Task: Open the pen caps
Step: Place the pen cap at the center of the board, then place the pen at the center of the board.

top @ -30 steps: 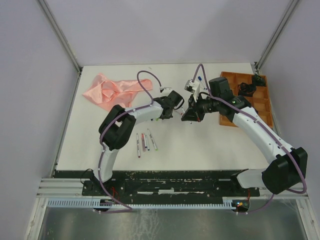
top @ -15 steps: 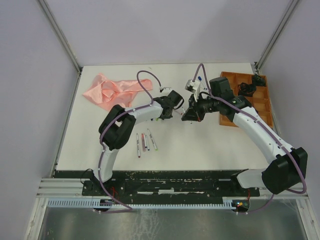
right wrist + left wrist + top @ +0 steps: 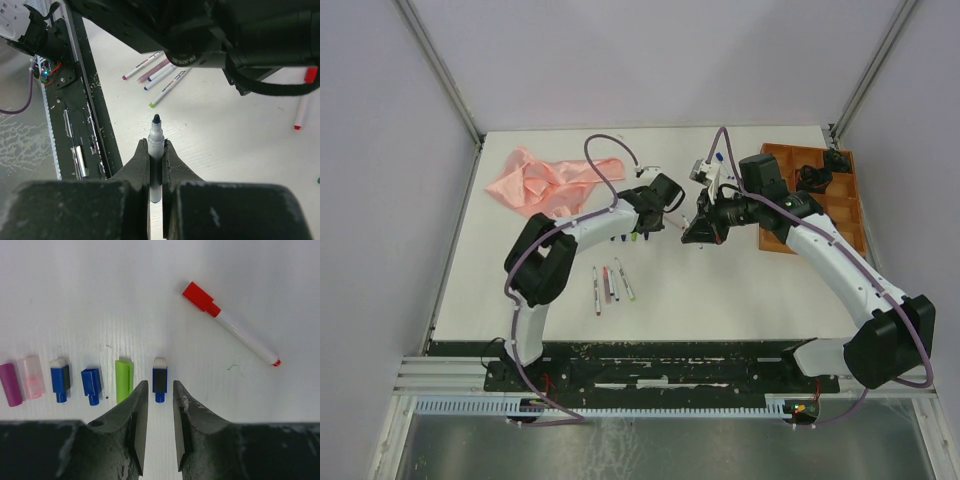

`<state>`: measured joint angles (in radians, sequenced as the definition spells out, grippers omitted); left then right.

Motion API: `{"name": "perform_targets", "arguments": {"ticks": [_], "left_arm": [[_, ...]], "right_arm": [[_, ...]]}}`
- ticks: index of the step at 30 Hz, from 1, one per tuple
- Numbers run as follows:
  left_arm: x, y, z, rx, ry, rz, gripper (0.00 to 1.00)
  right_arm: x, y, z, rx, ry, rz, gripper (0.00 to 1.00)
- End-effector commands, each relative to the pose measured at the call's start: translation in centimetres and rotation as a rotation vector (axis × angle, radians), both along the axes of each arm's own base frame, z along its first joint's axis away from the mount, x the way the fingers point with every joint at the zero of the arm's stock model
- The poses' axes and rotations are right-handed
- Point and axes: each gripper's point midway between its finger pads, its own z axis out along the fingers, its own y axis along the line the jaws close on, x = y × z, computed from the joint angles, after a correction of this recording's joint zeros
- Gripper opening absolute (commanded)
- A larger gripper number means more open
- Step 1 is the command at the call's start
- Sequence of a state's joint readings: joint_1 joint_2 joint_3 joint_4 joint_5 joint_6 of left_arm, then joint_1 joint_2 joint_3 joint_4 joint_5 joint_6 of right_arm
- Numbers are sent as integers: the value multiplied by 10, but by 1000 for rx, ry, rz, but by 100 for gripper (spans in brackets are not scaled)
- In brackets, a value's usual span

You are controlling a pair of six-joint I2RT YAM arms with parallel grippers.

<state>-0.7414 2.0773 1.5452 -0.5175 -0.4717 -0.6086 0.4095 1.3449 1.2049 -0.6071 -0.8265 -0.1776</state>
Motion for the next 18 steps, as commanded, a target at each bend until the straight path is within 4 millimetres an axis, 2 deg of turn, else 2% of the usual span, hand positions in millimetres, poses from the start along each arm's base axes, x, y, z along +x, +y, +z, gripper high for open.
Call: {"name": "perform_targets", "arguments": {"ticks": [1,6,10,12,14,18], "left_arm": [[3,0,74,-99,-136,-18,33],[-9,10,98,-167,-209,-32,34],[-29,19,100,-236,-250,-71,34],[-38,22,107,-284,-287,-90,34],[-49,30,123,-341,-346,-103,34],[-81,45,142,-482,-478,-171,36]], "right_arm": [[-5,5,31,77,-65,43,0],[-16,8,38,122,-72,91,0],[-23,12,41,170,-51,122,0],[-23,15,39,193,-26,125,0],[-22,18,33,206,10,119,0],[-8,28,18,218,78,52,0]]}}
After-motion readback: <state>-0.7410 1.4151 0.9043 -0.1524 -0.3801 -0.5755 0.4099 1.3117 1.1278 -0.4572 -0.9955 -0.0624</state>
